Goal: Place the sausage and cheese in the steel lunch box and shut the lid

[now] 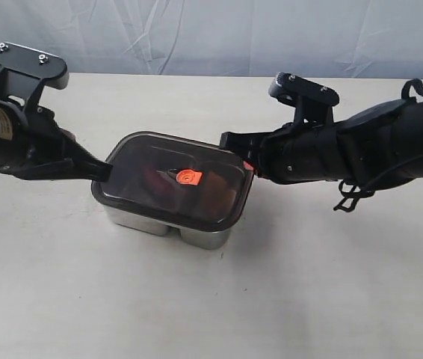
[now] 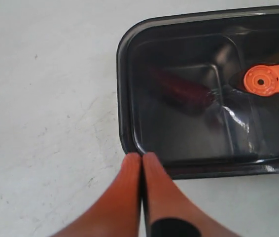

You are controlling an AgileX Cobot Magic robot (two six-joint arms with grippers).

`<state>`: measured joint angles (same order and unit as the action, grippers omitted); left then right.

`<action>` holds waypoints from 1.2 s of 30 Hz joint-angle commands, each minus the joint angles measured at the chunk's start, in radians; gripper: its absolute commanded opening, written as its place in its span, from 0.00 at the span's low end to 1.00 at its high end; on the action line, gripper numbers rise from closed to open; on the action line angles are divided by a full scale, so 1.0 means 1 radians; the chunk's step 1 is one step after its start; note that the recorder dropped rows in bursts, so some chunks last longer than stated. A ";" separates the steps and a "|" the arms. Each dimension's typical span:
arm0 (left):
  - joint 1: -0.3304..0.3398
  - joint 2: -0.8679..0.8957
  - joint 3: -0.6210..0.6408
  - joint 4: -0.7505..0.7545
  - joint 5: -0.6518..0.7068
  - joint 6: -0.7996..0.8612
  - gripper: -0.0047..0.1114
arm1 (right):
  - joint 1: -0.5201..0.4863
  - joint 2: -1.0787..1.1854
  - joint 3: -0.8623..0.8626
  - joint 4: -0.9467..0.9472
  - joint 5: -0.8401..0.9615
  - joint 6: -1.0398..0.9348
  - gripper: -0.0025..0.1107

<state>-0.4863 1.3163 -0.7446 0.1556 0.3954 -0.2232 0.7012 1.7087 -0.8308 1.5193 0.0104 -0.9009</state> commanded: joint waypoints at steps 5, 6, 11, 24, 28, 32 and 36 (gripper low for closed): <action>0.005 0.148 -0.005 0.000 -0.227 -0.004 0.04 | -0.003 -0.006 -0.112 -0.003 0.040 -0.005 0.01; 0.005 0.155 -0.005 0.000 -0.233 -0.004 0.04 | -0.003 -0.006 -0.115 -0.003 0.040 -0.005 0.01; 0.005 0.206 -0.005 -0.008 -0.262 -0.004 0.04 | -0.003 0.084 -0.115 -0.001 0.070 -0.005 0.01; 0.005 0.419 -0.005 -0.008 -0.279 -0.004 0.04 | -0.003 0.169 -0.115 0.011 0.087 -0.001 0.01; 0.005 0.442 -0.005 -0.008 -0.285 -0.004 0.04 | -0.003 0.169 -0.115 0.011 0.087 -0.001 0.01; 0.005 0.459 -0.005 -0.008 -0.287 -0.004 0.04 | -0.003 0.169 -0.115 0.011 0.087 -0.001 0.01; 0.005 0.482 -0.005 -0.008 -0.292 -0.004 0.04 | -0.003 0.169 -0.115 0.011 0.092 0.002 0.01</action>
<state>-0.4810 1.7374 -0.7695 0.1534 -0.0122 -0.2232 0.7012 1.8578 -0.9522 1.5346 0.0906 -0.8987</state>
